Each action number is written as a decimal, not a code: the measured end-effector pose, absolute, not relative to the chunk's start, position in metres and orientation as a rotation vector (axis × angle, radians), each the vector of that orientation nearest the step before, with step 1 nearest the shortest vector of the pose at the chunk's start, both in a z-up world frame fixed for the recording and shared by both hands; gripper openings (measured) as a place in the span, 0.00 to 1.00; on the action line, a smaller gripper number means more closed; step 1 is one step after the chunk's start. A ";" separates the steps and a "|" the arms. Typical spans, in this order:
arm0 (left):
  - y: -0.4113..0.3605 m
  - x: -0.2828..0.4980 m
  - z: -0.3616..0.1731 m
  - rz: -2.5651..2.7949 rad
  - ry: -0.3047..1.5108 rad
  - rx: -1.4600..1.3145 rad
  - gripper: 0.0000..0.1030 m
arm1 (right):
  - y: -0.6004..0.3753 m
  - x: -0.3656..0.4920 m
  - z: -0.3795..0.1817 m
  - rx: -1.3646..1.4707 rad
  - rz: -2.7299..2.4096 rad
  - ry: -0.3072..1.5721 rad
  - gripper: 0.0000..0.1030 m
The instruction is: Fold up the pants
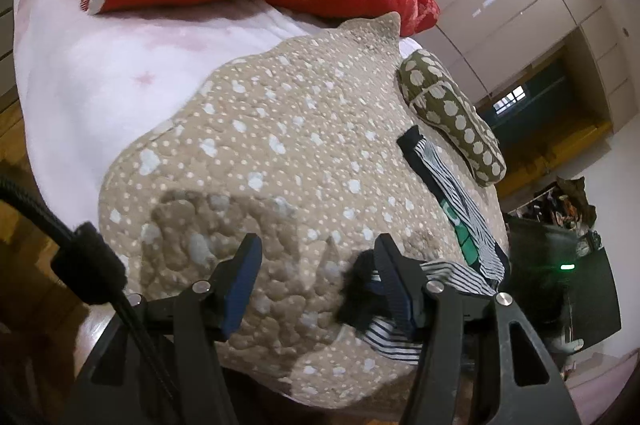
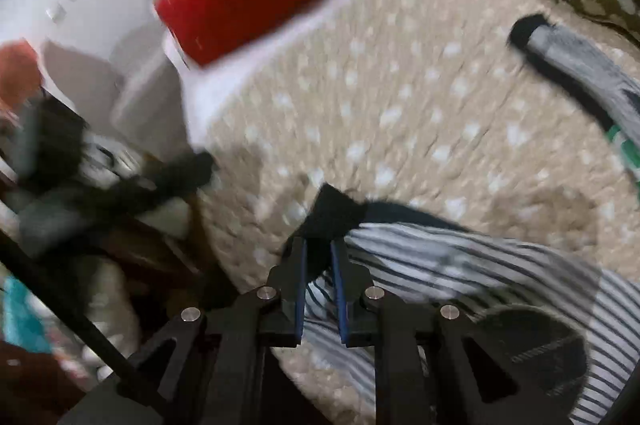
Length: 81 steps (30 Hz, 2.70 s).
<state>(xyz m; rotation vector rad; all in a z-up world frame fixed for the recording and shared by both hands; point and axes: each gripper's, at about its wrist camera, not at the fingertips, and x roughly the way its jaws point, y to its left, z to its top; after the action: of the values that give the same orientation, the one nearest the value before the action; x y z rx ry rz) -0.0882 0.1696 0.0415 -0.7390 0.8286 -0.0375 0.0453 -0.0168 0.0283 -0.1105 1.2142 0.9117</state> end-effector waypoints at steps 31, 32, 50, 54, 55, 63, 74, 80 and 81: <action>0.024 0.203 0.019 -0.203 1.112 -0.424 0.19 | -0.224 0.126 0.030 -0.232 0.398 0.940 0.47; 0.019 0.204 0.017 -0.231 1.152 -0.418 0.15 | -0.223 0.128 0.031 -0.220 0.392 0.941 0.34; 0.093 0.116 0.044 -0.171 1.127 -0.469 0.25 | -0.250 0.078 0.069 0.014 0.596 1.011 0.51; 0.086 0.116 0.071 -0.210 1.034 -0.368 0.48 | -0.281 0.092 0.090 -0.031 0.495 0.952 0.63; 0.079 0.122 0.075 -0.231 1.027 -0.355 0.52 | -0.286 0.102 0.093 -0.036 0.469 0.950 0.65; -0.005 0.186 0.073 -0.442 1.036 -0.098 0.57 | -0.277 0.189 0.069 -0.174 0.446 1.042 0.71; -0.044 0.206 0.019 -0.499 1.116 0.223 0.62 | -0.264 0.222 0.022 -0.260 0.499 1.143 0.67; -0.042 0.192 0.030 -0.463 1.098 0.187 0.03 | -0.264 0.208 0.036 -0.208 0.479 1.107 0.06; -0.041 0.187 0.034 -0.452 1.086 0.191 0.03 | -0.263 0.203 0.040 -0.214 0.470 1.093 0.05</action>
<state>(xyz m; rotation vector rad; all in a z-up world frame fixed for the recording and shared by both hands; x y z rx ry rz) 0.1871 -0.0409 0.0336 0.1910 1.0859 -0.4523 0.2034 -0.2627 0.0400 -0.2141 1.0926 0.4703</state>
